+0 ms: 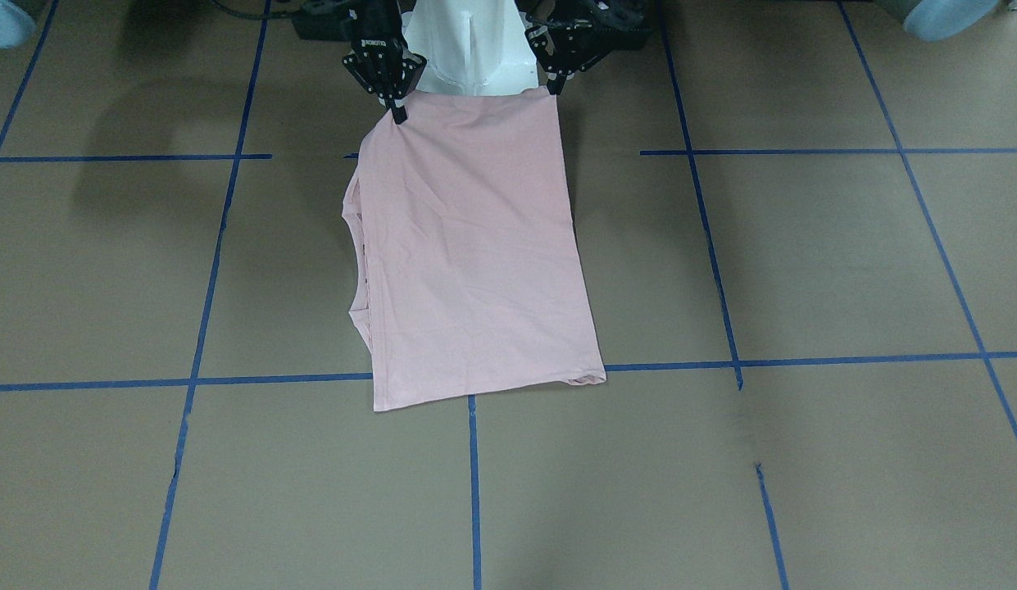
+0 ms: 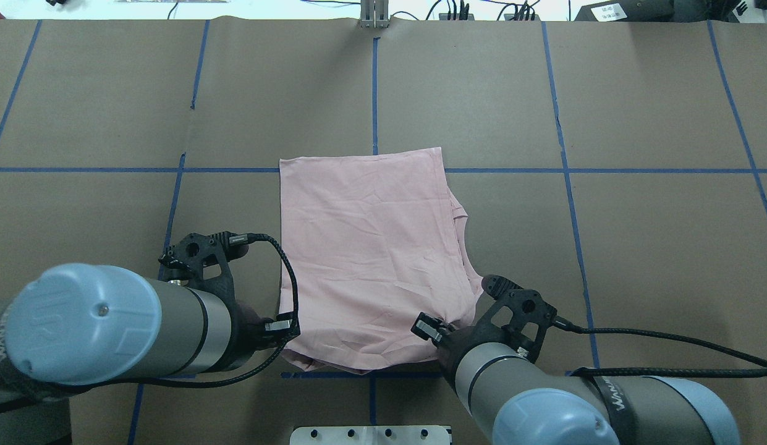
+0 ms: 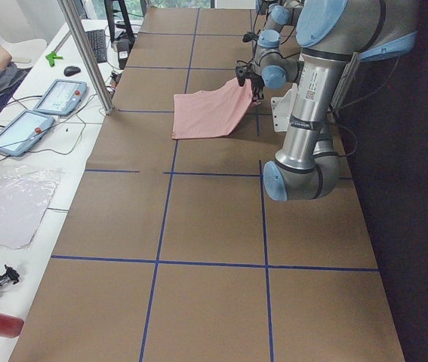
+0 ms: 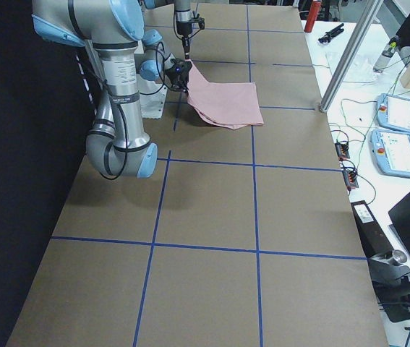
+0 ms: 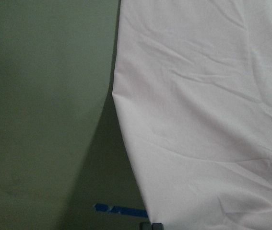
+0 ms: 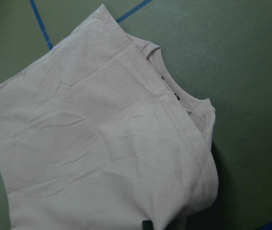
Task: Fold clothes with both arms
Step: 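Lift the near edge with both grippers and fold it away from the robot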
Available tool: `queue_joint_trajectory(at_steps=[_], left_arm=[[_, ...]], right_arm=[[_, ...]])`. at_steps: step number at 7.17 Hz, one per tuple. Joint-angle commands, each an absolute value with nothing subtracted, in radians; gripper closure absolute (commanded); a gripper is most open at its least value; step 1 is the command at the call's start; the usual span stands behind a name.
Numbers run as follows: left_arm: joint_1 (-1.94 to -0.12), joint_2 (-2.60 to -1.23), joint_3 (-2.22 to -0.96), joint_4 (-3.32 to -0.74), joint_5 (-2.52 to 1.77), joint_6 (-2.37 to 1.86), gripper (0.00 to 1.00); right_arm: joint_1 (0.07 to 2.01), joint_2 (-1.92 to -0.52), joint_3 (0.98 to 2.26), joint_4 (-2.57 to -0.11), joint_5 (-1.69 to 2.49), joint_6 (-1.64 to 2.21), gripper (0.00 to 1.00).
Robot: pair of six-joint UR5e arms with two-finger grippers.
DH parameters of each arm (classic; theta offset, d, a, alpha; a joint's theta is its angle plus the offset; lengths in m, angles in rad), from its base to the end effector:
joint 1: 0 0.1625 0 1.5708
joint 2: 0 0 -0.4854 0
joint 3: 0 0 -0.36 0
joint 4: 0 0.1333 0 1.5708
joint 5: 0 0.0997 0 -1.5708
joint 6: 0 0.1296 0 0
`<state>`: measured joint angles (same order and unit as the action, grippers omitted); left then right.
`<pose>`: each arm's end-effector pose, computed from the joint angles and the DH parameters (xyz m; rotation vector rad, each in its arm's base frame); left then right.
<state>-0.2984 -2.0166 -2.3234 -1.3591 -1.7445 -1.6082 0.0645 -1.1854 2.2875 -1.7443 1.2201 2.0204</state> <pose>0.4470 -0.2535 0.2524 -0.0300 0.9984 -0.2218 -0.4898 -0.2098 0.2842 0.1457 -0.9810 0.6348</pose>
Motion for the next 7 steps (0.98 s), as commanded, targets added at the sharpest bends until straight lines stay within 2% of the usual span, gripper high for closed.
queue_joint_trajectory(at_steps=[1,4,6,7], left_arm=[[-0.313,-2.054,-2.324,-1.301,-1.753,-1.595,1.0],[-0.398,-2.062,-2.185,-1.371,-1.753,-1.474,1.0],[-0.461,-2.086,-2.07,-1.466,-1.756,-1.419,1.0],[-0.506,-2.107,-2.007,-1.494,-1.756,-1.382,1.0]], right_arm=[[0.048,-1.178,2.313,-1.804,1.221,2.019,1.0],[0.125,-1.106,2.211,-1.801,1.232,1.971,1.0],[0.26,-1.026,2.091,-1.793,1.314,1.878,1.0],[0.329,-0.979,1.988,-1.78,1.348,1.831,1.0]])
